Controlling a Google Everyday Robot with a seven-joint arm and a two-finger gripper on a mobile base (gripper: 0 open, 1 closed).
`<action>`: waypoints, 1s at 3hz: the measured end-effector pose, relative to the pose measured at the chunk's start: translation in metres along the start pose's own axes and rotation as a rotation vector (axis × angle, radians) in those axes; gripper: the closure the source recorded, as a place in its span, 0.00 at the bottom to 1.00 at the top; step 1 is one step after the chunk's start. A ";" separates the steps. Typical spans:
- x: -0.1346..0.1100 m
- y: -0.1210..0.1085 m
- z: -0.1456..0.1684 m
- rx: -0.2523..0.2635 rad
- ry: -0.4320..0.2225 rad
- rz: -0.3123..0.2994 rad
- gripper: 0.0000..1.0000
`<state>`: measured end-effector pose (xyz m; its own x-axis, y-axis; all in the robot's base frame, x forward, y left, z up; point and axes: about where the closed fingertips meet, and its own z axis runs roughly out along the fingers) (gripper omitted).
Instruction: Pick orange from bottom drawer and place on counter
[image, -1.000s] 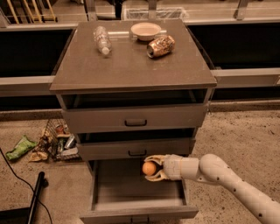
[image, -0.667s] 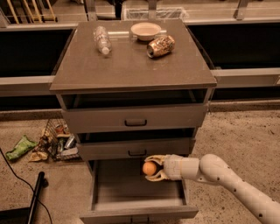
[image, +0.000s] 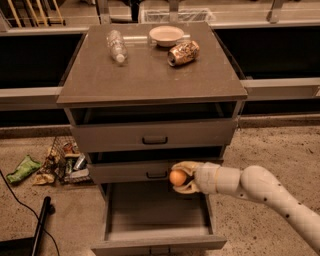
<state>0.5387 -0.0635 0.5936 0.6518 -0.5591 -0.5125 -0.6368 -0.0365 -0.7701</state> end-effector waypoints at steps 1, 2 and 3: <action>-0.017 -0.056 -0.038 0.040 0.073 -0.139 1.00; -0.018 -0.065 -0.035 0.047 0.074 -0.143 1.00; -0.024 -0.102 -0.032 0.066 0.065 -0.202 1.00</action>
Offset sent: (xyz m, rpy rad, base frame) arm 0.0080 -0.0179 0.0555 -0.0635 -0.1197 -0.0216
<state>0.5742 -0.0730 0.6966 0.7341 -0.5981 -0.3215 -0.4662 -0.0996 -0.8791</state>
